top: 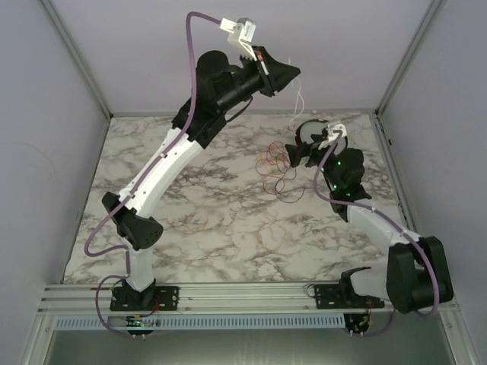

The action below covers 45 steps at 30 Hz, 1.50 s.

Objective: Zip-tie the wires
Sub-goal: Untie the cable at the center of the board.

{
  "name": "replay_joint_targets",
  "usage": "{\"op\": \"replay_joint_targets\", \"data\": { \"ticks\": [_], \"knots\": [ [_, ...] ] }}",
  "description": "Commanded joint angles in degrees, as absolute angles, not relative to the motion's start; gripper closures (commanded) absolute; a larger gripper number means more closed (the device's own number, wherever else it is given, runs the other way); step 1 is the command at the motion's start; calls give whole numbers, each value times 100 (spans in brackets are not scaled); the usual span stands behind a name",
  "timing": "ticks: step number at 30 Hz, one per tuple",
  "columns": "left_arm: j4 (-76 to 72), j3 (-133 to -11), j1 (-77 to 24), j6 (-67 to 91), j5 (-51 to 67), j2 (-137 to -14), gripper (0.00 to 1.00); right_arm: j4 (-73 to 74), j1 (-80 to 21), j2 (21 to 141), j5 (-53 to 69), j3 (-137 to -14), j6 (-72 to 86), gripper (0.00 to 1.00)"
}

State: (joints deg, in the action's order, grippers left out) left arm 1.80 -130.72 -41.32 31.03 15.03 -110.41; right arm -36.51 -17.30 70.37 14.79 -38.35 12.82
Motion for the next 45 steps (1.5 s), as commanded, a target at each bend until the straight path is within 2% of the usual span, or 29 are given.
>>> {"op": "replay_joint_targets", "data": {
  "ticks": [1, 9, 17, 20, 24, 26, 28, 32, 35, 37, 45],
  "knots": [
    [-8, -13140, -4148, 3227, 1569, -10714, 100, -4216, -1796, 7631, 1480, -3982, 749, 1],
    [-18, -13078, -4144, 3337, 1472, -10494, 100, -4963, -1840, 8953, 1517, -4347, 677, 1],
    [-186, -12841, -4148, 3283, 1412, -10188, 100, -5028, -1840, 10317, 1665, -5433, 908, 1],
    [-300, -12630, -4144, 3282, 1357, -10032, 100, -4782, -1839, 10795, 1813, -5947, 1043, 5],
    [-282, -12533, -4148, 3265, 1308, -9872, 100, -4562, -1845, 11307, 1961, -6523, 1250, 16],
    [-270, -12501, -4148, 3248, 1297, -9801, 100, -4456, -1841, 11491, 2069, -6734, 1326, 26],
    [-259, -12463, -4148, 3222, 1256, -9709, 100, -4293, -1842, 11658, 2118, -6920, 1377, 39],
    [-396, -12115, -4133, 3137, 1103, -9379, 100, -3784, -1822, 11695, 2247, -7175, 1305, 77],
    [-391, -11660, -4009, 3072, 974, -9032, 100, -3498, -1770, 11367, 2180, -7082, 1198, 95],
    [-385, -11298, -3853, 3059, 931, -8744, 100, -3262, -1739, 11040, 2009, -7021, 1082, 100],
    [-255, -9084, -3017, 3014, 475, -7223, 100, -1699, -1666, 9628, 637, -7279, 383, 100]
  ]
}}
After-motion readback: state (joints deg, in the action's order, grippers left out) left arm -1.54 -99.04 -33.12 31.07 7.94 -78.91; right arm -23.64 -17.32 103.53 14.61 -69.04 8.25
